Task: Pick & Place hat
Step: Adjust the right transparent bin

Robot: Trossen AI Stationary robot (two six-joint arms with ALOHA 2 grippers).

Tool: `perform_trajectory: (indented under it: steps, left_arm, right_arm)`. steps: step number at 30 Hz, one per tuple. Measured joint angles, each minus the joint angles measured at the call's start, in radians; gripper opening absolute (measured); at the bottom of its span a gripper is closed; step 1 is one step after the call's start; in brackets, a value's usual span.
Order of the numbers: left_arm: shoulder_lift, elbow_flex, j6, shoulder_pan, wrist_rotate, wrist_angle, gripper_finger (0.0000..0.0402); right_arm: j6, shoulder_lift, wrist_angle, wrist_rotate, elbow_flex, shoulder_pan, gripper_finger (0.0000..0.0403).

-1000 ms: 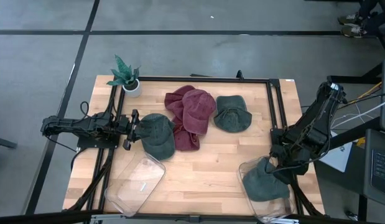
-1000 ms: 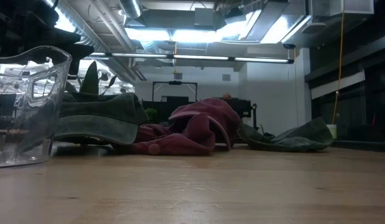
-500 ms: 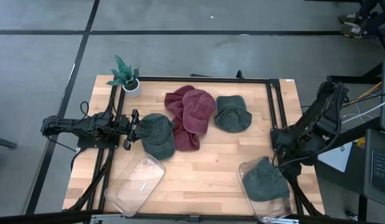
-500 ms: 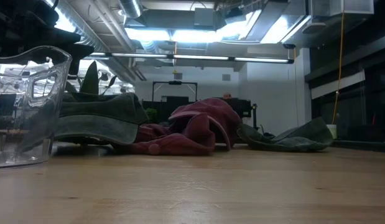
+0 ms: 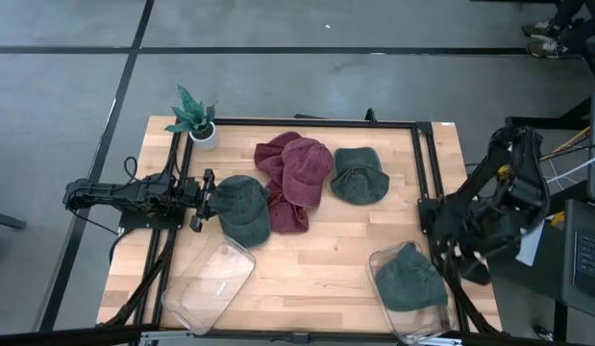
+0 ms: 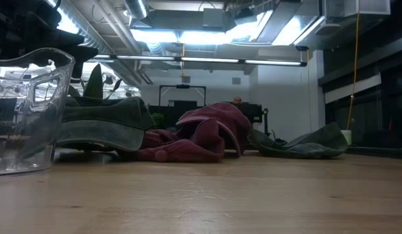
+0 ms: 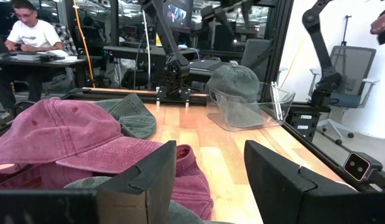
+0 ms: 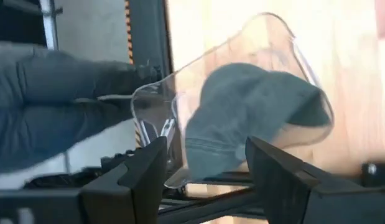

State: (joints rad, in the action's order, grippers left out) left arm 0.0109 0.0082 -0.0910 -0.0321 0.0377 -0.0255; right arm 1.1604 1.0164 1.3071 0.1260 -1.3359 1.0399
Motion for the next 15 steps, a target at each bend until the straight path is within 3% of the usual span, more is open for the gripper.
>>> perform_trajectory:
  steps: [6,15]
  left_arm:
    - [0.000,0.000,0.000,0.000,0.000,0.000,0.0185]
    - [0.000,0.000,0.000,0.000,0.000,0.000,0.0185]
  right_arm:
    - [-0.092,0.159,0.013,0.079,-0.124,0.033,0.0217]
    - [-0.181,0.345,0.045,0.009,-0.287,0.123,0.0183]
